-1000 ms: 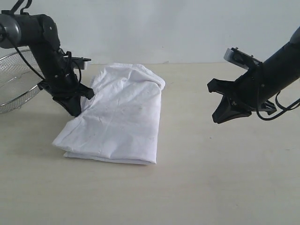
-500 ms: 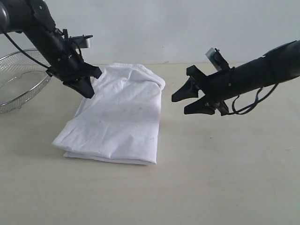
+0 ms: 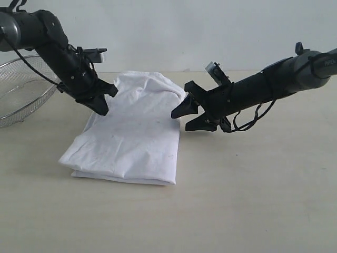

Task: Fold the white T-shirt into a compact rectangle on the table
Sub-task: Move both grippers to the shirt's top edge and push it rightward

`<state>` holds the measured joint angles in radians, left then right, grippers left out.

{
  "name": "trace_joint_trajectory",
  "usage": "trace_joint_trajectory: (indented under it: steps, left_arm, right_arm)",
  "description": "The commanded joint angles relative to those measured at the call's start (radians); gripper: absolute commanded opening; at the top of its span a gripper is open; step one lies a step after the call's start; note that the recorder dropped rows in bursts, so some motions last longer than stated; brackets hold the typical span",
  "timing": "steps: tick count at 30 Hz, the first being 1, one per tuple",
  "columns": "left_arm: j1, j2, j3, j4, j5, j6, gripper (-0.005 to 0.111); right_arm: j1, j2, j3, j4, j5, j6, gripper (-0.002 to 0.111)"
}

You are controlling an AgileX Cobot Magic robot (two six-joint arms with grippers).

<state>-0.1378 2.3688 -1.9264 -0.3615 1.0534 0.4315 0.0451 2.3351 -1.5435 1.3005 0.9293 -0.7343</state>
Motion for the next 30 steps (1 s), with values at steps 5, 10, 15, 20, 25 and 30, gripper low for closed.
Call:
trace_joint_trajectory:
  steps: [5,10,15,20,25,30]
  left_arm:
    - [-0.002,0.022,0.000,0.073,0.006,0.006,0.005]
    - [-0.002,0.022,0.000,0.073,0.011,0.006,0.005]
    - [-0.002,0.025,0.000,0.071,0.011,0.006,0.005]
    - [-0.002,0.029,0.000,0.069,0.018,0.006,0.005]
    - [-0.002,0.029,0.000,0.061,0.020,0.006,0.005]
    - [-0.002,0.029,0.000,0.059,0.032,0.006,0.005]
  right_arm:
    - [0.025,0.036,-0.004,0.002,-0.020,0.014,0.053]
    - [0.067,0.049,-0.004,0.022,-0.042,0.014,0.053]
    - [0.111,0.049,-0.004,0.028,-0.082,0.014,0.053]
    - [0.145,0.049,-0.004,0.032,-0.137,0.018,0.052]
    - [0.167,0.049,-0.004,0.033,-0.164,0.018,0.031]
    - [0.164,0.047,-0.004,0.033,-0.151,0.012,0.000]
